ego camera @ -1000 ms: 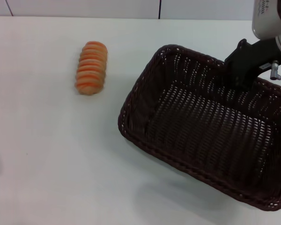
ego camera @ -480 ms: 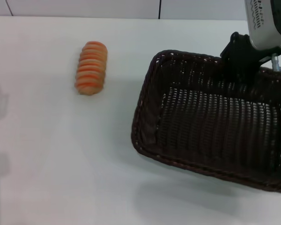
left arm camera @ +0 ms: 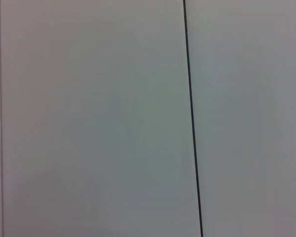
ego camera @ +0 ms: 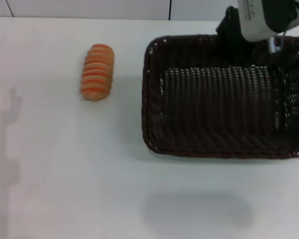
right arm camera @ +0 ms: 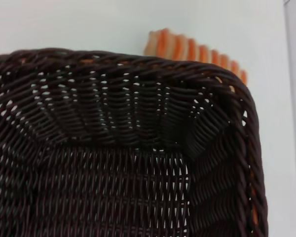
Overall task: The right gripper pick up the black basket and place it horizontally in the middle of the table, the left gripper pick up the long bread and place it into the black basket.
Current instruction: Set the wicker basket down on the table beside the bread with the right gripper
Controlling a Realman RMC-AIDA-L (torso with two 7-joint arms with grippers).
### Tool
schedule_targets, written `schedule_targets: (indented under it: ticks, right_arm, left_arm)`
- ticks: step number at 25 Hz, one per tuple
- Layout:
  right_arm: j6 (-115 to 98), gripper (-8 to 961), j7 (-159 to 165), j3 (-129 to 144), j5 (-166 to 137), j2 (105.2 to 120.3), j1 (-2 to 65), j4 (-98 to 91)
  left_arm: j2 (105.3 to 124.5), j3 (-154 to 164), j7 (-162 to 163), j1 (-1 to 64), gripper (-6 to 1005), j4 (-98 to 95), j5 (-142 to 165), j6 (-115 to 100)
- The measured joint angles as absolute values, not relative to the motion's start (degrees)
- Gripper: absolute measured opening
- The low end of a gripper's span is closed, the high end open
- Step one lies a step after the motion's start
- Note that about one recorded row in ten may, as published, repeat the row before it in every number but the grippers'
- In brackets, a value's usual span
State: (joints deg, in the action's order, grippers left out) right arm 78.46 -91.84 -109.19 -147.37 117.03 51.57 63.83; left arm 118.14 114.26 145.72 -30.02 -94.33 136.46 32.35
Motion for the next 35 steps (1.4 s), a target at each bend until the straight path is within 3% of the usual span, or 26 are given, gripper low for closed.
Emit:
schedule_targets:
  ticks: [15,35]
  right_arm:
    - [73.69,144,-86.51,-103.80,-141.65,118.10,52.12,62.68]
    - [72.70,144,-73.80,-99.59,-142.16,118.21,50.87,63.71]
  left_arm:
    - [118.03,113.83,145.73,-27.14,834,-92.85,136.40,32.34]
    - [117.95,113.36,145.72,-26.11,830,-92.18,136.72,32.34]
